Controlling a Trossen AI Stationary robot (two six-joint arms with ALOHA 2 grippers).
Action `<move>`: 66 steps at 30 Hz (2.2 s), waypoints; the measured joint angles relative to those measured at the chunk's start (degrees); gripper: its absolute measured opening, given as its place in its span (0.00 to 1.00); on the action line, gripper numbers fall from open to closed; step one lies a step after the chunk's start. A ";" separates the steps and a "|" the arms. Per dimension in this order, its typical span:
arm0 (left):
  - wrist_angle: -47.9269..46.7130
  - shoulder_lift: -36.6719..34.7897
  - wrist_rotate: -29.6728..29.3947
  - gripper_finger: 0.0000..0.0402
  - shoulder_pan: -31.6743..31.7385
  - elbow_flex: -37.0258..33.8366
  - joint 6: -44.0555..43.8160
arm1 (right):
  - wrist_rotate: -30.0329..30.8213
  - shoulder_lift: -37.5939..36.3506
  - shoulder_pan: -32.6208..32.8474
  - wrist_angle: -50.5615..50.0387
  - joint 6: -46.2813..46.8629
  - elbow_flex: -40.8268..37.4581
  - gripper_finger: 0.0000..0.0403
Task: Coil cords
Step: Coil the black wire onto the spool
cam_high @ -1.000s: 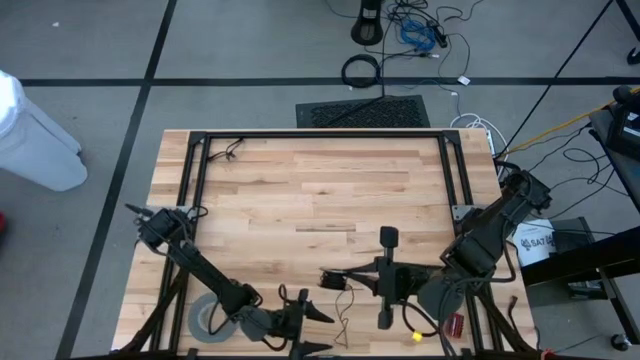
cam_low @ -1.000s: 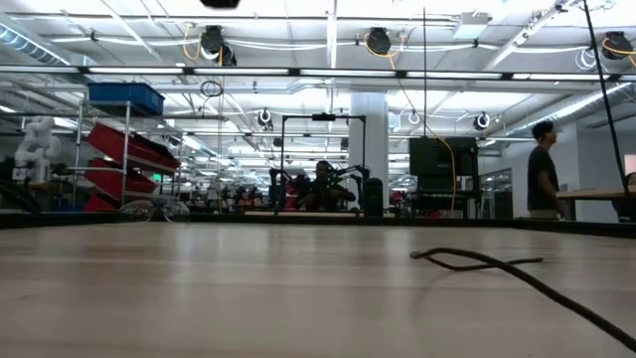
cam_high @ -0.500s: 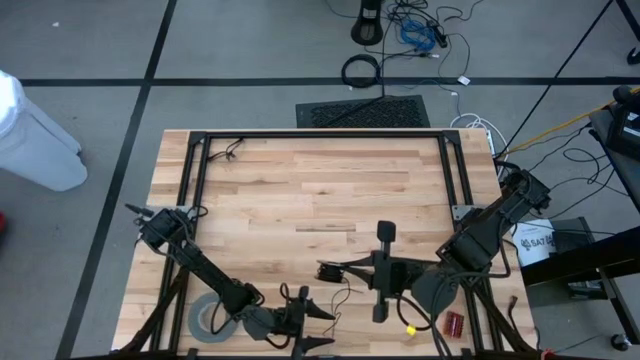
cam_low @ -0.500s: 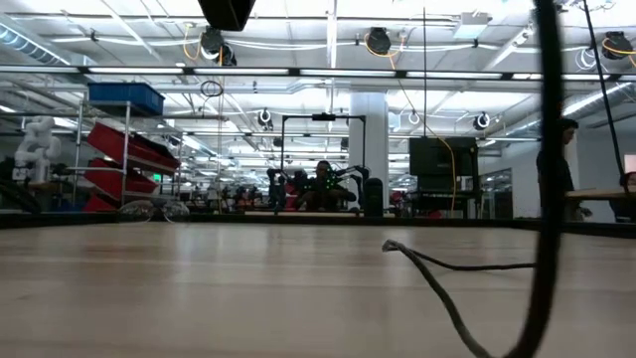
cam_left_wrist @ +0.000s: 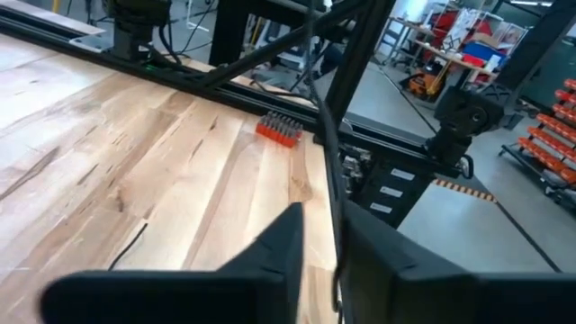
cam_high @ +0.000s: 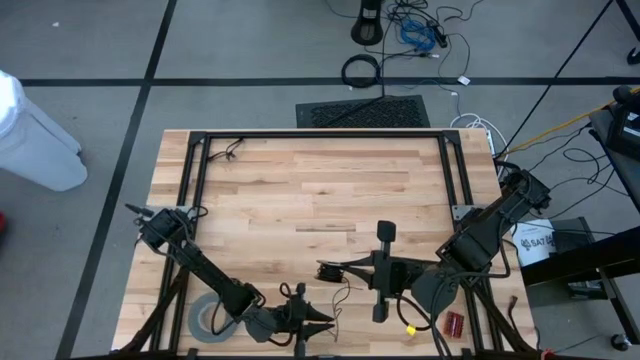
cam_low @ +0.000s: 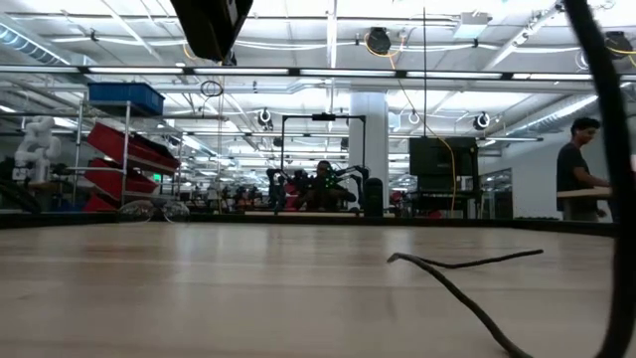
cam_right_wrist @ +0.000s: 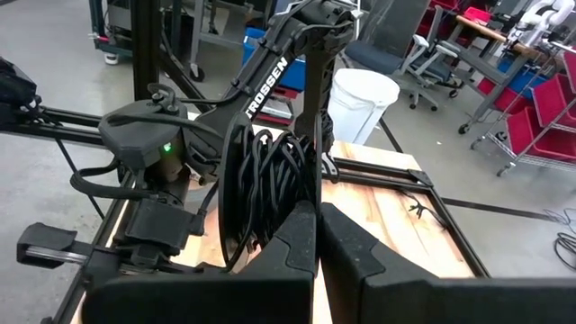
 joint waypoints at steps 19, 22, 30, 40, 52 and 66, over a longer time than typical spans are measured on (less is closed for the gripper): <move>-37.87 -12.06 -5.54 0.01 -1.08 0.00 -13.74 | -5.79 0.00 0.02 -2.17 1.60 0.00 0.00; -48.26 -15.06 -7.19 0.01 -1.87 0.00 -19.40 | -8.34 0.00 0.13 -2.08 2.45 0.00 0.00; -63.82 -22.96 -10.39 0.01 -4.58 0.00 -28.27 | -11.35 0.00 1.20 -2.98 3.11 0.00 0.00; -67.13 -32.42 -12.42 0.00 -6.62 0.00 -23.82 | -13.64 0.02 1.25 -10.18 8.71 0.00 0.00; -74.11 -35.53 -13.68 0.00 -7.11 0.00 -25.10 | -13.62 0.04 2.39 -8.46 10.16 -0.02 0.00; -66.53 -34.49 -12.65 0.00 -6.96 0.00 -21.32 | -7.70 0.09 3.04 -2.90 7.12 -0.02 0.00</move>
